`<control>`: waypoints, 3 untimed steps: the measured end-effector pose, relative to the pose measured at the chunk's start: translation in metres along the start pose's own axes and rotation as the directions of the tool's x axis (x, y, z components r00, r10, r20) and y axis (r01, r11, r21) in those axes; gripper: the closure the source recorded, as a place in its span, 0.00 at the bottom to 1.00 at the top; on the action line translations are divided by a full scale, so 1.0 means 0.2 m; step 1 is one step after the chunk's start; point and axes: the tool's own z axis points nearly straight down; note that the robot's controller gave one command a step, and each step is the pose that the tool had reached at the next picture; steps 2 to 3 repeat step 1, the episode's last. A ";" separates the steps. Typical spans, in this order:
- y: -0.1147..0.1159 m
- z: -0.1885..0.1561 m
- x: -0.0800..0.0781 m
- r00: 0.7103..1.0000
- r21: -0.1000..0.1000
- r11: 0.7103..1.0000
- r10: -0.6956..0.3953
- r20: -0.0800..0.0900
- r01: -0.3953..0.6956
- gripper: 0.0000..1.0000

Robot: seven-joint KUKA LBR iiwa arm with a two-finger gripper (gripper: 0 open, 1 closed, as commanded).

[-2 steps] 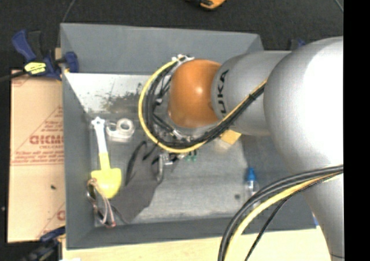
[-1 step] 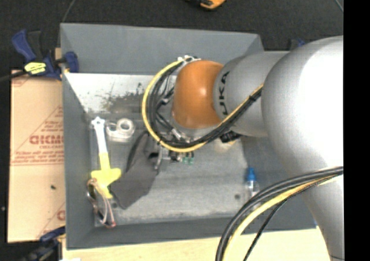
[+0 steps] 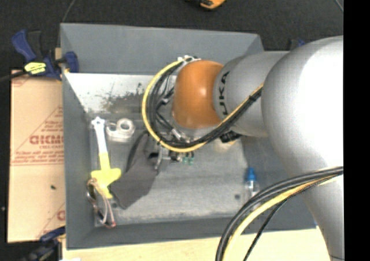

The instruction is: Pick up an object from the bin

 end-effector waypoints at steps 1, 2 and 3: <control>0.00 -0.01 0.00 1.000 0.001 1.000 0.000 -0.001 0.000 1.00; 0.00 -0.01 0.00 1.000 0.001 1.000 0.000 -0.001 0.000 1.00; 0.00 -0.01 0.00 1.000 0.001 1.000 0.000 -0.001 0.000 1.00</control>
Offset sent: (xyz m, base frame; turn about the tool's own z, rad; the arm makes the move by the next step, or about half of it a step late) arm -0.0001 -0.0001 0.0515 0.0000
